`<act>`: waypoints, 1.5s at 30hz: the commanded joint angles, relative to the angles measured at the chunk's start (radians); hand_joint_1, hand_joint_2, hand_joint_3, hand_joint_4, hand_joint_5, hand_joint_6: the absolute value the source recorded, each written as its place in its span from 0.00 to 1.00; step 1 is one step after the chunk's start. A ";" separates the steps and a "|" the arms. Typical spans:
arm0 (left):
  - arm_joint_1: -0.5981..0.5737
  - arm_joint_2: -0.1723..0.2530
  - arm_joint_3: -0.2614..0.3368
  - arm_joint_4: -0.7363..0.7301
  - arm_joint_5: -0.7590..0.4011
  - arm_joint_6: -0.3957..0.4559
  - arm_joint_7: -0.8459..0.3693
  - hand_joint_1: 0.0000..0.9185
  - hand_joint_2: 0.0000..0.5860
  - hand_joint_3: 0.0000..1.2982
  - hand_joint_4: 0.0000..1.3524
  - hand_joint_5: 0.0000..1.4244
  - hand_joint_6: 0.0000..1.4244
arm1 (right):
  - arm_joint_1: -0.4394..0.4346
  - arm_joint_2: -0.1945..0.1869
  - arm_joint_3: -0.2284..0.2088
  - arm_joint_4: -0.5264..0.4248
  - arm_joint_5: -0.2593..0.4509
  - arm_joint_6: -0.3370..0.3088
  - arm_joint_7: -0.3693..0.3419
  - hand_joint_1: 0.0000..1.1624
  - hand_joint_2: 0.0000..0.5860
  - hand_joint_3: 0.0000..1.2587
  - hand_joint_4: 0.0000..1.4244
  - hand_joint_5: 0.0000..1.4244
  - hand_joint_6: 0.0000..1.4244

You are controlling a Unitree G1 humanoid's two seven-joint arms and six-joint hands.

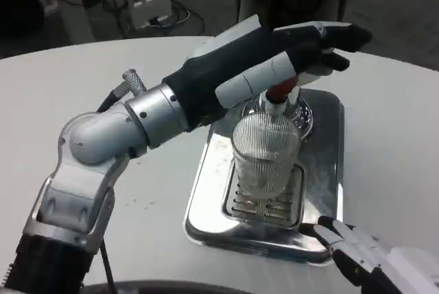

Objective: Grasp the cup under the faucet to collect the drink, then remove the cup.

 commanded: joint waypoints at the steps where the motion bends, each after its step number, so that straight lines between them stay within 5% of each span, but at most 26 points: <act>1: 0.044 0.001 -0.034 -0.050 0.020 -0.035 -0.014 0.00 0.01 0.18 0.11 0.14 0.11 | 0.010 -0.001 -0.001 0.001 0.000 0.006 -0.009 0.29 0.79 0.07 0.00 0.00 0.00; 29: 0.102 0.076 -0.094 -0.127 0.237 -0.157 0.113 0.00 0.02 0.19 0.12 0.14 0.11 | 0.000 0.011 0.004 0.024 0.017 0.004 -0.034 0.29 0.79 0.07 0.00 0.00 0.00; 33: 0.106 0.081 -0.097 -0.127 0.237 -0.158 0.122 0.00 0.02 0.19 0.12 0.14 0.11 | -0.008 0.058 -0.001 0.081 0.088 -0.001 -0.115 0.41 0.76 0.06 0.01 0.00 0.00; 39: 0.109 0.085 -0.104 -0.134 0.237 -0.155 0.128 0.00 0.02 0.19 0.12 0.14 0.11 | -0.037 0.176 0.053 0.234 0.178 -0.095 -0.357 0.54 0.52 0.06 0.05 0.03 0.04; 45: 0.106 0.089 -0.105 -0.139 0.245 -0.153 0.128 0.00 0.02 0.19 0.12 0.14 0.11 | -0.075 0.239 0.077 0.380 0.283 -0.142 -0.485 0.64 0.38 0.06 0.07 0.06 0.10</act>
